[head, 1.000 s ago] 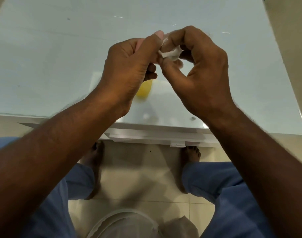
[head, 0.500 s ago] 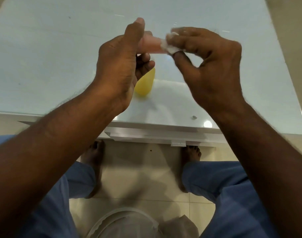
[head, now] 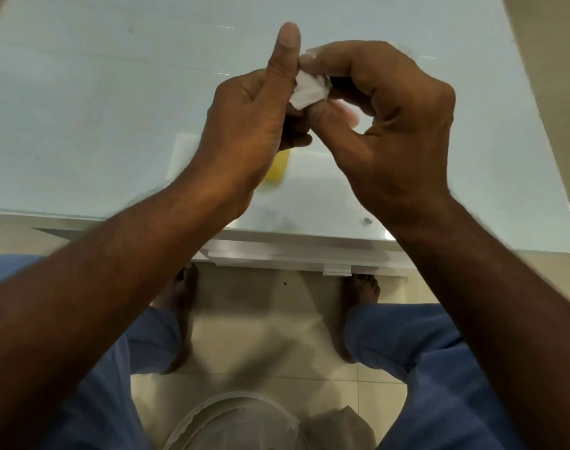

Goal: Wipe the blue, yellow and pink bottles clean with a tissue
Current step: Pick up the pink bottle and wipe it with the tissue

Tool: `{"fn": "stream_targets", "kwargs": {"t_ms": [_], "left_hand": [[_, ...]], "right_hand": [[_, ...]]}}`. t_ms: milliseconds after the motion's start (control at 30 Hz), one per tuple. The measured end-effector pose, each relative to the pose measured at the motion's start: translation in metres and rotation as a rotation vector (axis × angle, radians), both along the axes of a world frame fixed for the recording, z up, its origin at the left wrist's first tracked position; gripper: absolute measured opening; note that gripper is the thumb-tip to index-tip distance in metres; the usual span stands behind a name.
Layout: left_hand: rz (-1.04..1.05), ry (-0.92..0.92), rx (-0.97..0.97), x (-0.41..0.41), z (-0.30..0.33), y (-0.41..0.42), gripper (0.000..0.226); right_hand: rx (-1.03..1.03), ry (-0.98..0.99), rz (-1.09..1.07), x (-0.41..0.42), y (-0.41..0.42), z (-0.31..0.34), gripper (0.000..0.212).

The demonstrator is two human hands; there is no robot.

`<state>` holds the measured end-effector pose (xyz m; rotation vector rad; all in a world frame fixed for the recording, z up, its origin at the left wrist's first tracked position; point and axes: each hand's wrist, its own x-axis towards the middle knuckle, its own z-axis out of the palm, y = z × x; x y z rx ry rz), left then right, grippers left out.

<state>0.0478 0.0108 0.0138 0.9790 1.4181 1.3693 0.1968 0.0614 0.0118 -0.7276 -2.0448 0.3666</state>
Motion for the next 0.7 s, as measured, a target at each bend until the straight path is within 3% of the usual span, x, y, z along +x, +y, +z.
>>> {"fn": "stream_targets", "kwargs": {"t_ms": [400, 700], "left_hand": [[0.093, 0.046, 0.045, -0.003, 0.0, 0.002, 0.041], [0.26, -0.314, -0.016, -0.011, 0.012, 0.004, 0.036]], "right_hand": [[-0.013, -0.023, -0.013, 0.004, 0.005, 0.004, 0.023], [-0.128, 0.029, -0.127, 0.014, 0.012, 0.006, 0.024]]}}
